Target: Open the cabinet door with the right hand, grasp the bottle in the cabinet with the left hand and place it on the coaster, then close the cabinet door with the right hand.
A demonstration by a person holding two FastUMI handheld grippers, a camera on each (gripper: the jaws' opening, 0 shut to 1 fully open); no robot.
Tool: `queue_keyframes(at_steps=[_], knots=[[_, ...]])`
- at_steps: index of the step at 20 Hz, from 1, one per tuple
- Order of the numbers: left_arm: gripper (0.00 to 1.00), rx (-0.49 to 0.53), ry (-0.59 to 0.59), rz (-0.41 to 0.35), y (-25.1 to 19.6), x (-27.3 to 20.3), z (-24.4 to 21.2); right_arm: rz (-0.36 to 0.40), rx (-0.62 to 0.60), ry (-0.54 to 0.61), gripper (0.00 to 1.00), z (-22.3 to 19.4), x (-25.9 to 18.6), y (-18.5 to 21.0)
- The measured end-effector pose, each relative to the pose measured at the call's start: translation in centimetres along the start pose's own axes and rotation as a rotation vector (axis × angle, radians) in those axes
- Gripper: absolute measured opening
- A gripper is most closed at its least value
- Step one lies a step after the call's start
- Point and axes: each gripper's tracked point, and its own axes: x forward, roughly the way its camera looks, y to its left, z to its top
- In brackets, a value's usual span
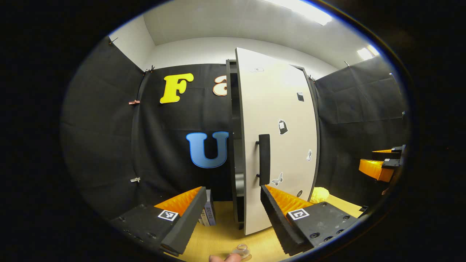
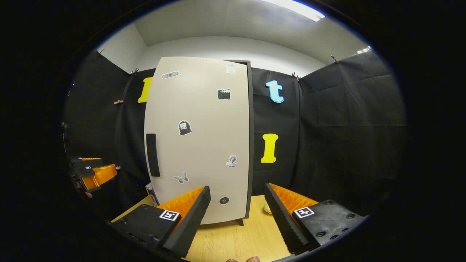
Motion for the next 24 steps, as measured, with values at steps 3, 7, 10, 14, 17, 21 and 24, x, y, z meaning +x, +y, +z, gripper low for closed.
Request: queue_keyframes(at_steps=[3, 7, 10, 14, 17, 21, 24], knots=[[0.94, -0.004, 0.004, -0.001, -0.2, 0.0, 0.1, 0.008, -0.003, 0.0, 0.98, 0.0, 0.0, -0.1], [0.94, 0.007, -0.002, 0.0, -0.3, -0.1, 0.3, 0.017, 0.005, 0.006, 0.98, -0.1, -0.4, 0.0], [0.94, 0.009, 0.0, 0.001, -0.5, -0.2, 0.3, 0.024, 0.013, 0.006, 0.98, 0.0, -0.5, 0.2], [0.94, 0.021, -0.008, 0.006, -0.6, -0.3, 0.6, 0.028, 0.022, 0.004, 0.98, 0.0, -0.7, 0.1], [0.93, 0.023, -0.02, 0.006, -0.9, -0.4, 1.1, 0.024, 0.029, 0.002, 0.98, 0.1, -0.7, 0.1], [0.94, 0.027, -0.024, 0.009, -1.2, -0.3, 1.4, 0.026, 0.031, -0.004, 0.98, 0.4, -0.6, 0.0], [0.94, 0.026, -0.018, 0.005, -1.4, -0.3, 1.3, 0.027, 0.034, -0.005, 0.98, 0.5, -0.7, 0.0]])
